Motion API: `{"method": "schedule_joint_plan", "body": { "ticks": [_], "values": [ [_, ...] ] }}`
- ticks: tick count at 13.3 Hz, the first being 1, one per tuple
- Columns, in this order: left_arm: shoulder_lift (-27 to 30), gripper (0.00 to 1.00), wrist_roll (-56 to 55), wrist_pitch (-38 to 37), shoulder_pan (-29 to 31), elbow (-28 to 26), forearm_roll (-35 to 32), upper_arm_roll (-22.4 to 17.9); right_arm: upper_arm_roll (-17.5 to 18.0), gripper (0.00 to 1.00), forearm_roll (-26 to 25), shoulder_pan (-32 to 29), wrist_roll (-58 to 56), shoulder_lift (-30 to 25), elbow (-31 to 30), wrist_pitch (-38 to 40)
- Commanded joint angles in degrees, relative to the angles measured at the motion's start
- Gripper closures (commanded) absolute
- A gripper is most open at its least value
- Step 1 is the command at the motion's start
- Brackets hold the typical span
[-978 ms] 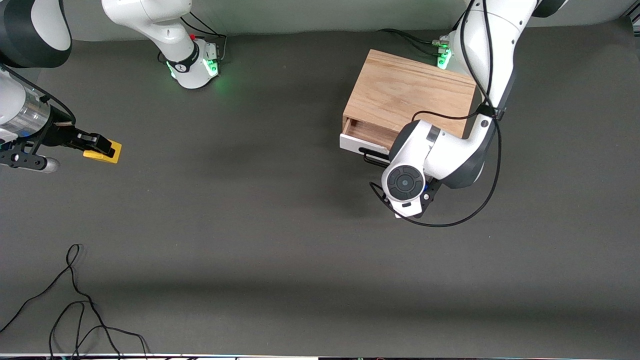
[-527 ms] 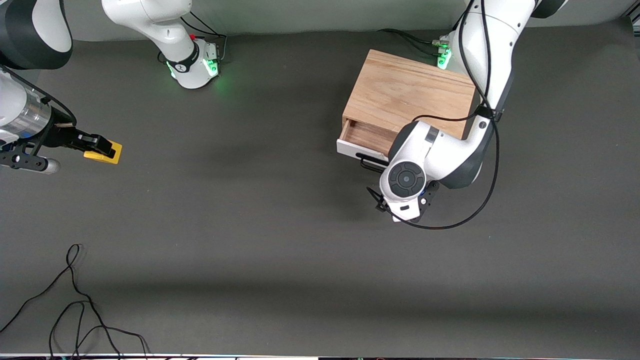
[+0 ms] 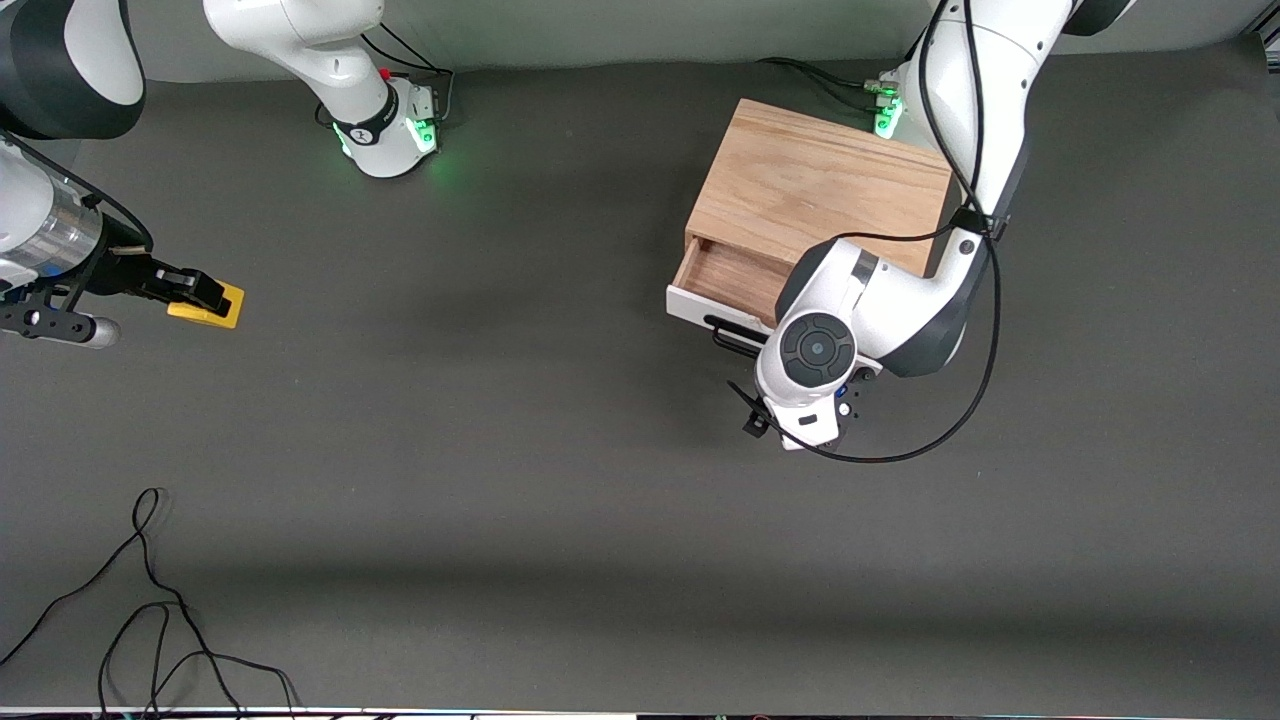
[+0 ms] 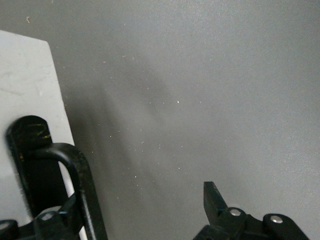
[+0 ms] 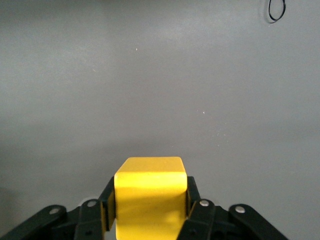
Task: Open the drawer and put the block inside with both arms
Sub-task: 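Pull the drawer further open with the left gripper, holding the cube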
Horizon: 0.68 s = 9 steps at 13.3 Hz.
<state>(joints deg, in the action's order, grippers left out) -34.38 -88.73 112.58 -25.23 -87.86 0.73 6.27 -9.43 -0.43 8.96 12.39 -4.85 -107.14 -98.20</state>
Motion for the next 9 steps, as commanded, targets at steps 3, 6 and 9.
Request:
{"method": "schedule_joint_plan", "body": {
  "ticks": [3,6,9],
  "values": [
    [-0.3,0.04,-0.4,-6.7,-0.4,1.3,-0.2,-0.6,-0.2,0.78,-1.2,0.3,0.4,-0.2,0.1,-0.6],
    [-0.4,0.04,-0.6,-11.4,-0.6,2.3,-0.1,-0.6,-0.2,0.78,-1.2,0.2,0.4,-0.2,0.0,-0.6],
    [-0.3,0.03,-0.5,-19.2,-0.6,7.2,-0.2,-0.6,-0.2,0.78,-1.2,0.3,0.4,-0.2,0.0,-0.6]
  ]
}}
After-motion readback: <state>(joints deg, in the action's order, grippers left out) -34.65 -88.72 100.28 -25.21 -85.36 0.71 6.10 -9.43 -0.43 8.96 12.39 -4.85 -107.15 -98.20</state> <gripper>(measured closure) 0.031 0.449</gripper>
